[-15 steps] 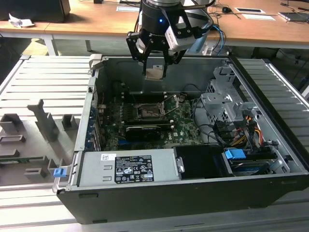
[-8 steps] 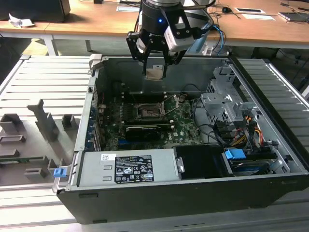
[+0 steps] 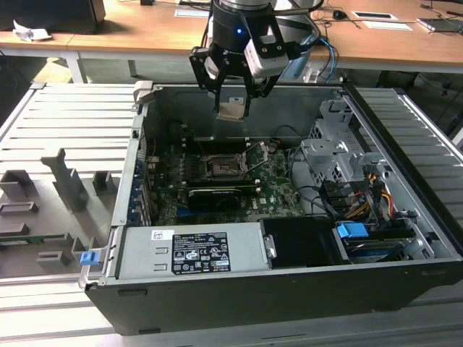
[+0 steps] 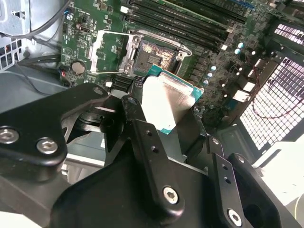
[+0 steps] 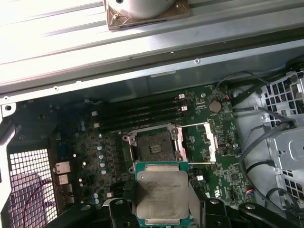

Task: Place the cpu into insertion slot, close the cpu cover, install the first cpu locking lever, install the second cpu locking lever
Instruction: 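Place the cpu into insertion slot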

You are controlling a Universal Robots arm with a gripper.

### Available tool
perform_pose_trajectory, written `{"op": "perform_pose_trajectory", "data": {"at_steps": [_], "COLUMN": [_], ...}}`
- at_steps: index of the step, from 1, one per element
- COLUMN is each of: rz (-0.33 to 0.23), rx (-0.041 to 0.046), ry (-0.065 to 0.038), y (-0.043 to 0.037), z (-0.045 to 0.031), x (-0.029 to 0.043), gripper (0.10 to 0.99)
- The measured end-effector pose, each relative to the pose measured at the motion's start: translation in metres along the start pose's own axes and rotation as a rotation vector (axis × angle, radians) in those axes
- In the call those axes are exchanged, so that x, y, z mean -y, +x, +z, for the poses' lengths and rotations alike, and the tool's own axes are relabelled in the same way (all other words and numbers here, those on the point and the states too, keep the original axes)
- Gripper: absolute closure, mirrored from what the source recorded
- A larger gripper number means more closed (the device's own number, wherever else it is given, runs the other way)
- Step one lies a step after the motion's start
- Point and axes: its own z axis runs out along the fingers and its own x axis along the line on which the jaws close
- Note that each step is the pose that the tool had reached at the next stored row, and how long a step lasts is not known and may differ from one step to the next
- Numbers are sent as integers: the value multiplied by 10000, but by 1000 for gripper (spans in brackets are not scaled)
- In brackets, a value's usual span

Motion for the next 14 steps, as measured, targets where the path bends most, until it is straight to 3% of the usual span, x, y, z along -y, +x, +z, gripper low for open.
{"op": "perform_pose_trajectory", "data": {"at_steps": [6,14], "rz": [426,1567], "rx": [38,138], "ry": [-9,-32], "y": [0,0], "z": [7,22], "x": [1,2], "gripper": [557,557]}}
